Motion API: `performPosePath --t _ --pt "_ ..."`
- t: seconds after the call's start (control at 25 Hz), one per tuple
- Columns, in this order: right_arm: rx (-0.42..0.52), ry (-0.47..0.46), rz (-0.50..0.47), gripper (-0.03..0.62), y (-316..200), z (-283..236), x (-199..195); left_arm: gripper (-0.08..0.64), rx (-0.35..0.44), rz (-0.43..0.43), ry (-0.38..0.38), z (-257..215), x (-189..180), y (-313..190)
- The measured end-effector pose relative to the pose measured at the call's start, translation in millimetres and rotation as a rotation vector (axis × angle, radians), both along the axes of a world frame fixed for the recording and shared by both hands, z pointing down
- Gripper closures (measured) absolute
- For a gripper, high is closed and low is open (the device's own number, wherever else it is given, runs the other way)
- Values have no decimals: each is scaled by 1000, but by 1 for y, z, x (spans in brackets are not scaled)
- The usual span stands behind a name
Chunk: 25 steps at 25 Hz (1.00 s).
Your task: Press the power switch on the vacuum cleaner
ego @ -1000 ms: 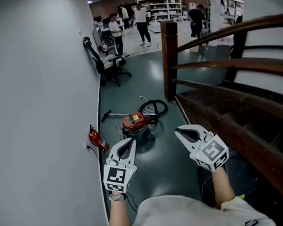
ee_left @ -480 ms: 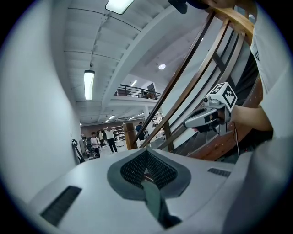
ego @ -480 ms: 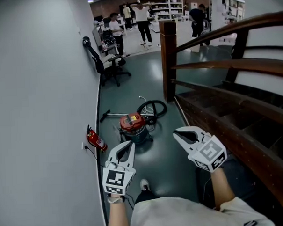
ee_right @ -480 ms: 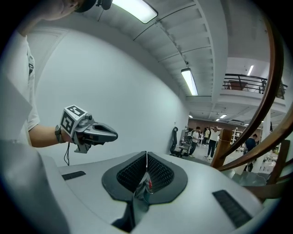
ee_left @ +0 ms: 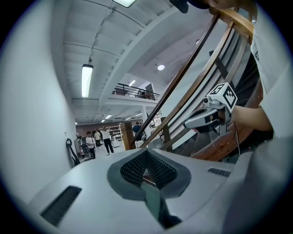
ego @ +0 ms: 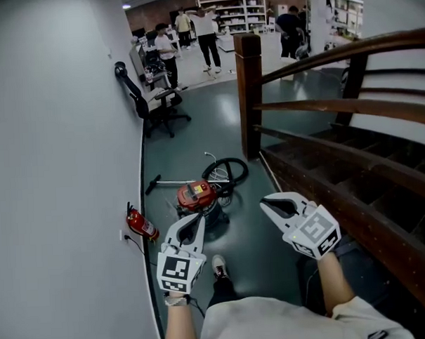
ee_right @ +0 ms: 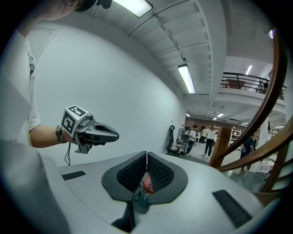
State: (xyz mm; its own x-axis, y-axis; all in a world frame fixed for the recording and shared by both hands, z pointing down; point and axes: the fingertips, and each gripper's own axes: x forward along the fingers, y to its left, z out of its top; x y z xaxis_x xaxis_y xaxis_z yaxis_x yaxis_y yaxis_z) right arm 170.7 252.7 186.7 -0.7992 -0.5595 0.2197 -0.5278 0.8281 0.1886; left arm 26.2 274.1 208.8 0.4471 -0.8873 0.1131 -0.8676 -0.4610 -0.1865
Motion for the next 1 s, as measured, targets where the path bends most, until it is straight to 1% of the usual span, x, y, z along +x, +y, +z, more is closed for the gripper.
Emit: performPosePath --t 0.16,0.36,0.6,1.0 --pt "0 2 30 563 -43 0 -15 561 -4 27 -6 1 -14 -44" --pt "13 -18 37 563 -92 -9 -40 561 -4 40 -8 -2 -39 -94" --pt "12 -11 42 563 -140 -11 -66 561 -13 59 -10 -3 -60 -147" --pt "7 -10 65 563 -202 -12 -93 561 -28 89 -16 -7 -86 -211"
